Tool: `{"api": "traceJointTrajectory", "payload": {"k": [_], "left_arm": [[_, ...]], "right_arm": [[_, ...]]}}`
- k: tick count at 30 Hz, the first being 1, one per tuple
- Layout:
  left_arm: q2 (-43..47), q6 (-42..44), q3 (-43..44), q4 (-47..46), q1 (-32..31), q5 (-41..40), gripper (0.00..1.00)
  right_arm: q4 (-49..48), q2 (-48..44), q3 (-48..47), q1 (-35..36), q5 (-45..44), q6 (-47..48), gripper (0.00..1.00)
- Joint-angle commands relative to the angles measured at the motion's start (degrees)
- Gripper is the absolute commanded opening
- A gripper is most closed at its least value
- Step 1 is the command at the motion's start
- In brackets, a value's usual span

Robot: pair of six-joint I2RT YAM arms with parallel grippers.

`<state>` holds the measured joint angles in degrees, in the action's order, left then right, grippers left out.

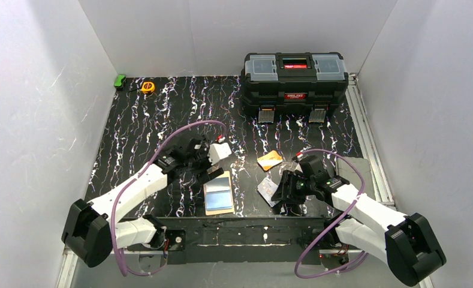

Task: Put the credit cards into the card holder
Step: Place the card holder at the center of the board, then pick up the credit card from the center of the board.

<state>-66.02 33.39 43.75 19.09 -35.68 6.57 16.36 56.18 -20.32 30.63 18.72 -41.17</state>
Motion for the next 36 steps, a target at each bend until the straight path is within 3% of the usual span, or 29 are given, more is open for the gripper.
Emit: {"api": "traceJointTrajectory", "payload": {"k": [1, 7, 12, 22, 27, 36], "left_arm": [[3.0, 0.1, 4.1, 4.7, 0.2, 2.5, 0.98], [2.3, 4.7, 4.7, 0.4, -3.8, 16.9, 0.98], [-6.7, 14.1, 3.4, -8.0, -9.0, 24.1, 0.98], [-23.5, 23.9, 7.9, -18.0, -12.9, 27.6, 0.94], [-26.3, 26.4, 8.8, -18.7, -13.9, 28.5, 0.92], [-30.3, 32.8, 9.6, -17.5, -16.0, 29.9, 0.86]], "right_arm": [[-1.5, -0.2, 1.0, -0.6, 1.3, 1.4, 0.59], [-2.2, 0.3, 1.3, -1.7, 1.9, 1.6, 0.53], [-2.0, -0.3, 1.7, -2.5, 2.0, 1.7, 0.50], [-2.2, 0.2, 1.7, -3.6, 2.4, 2.3, 0.42], [-2.7, 0.6, 1.8, -3.8, 2.9, 2.5, 0.39], [-3.3, 1.2, 2.0, -4.4, 3.7, 2.8, 0.21]]}}
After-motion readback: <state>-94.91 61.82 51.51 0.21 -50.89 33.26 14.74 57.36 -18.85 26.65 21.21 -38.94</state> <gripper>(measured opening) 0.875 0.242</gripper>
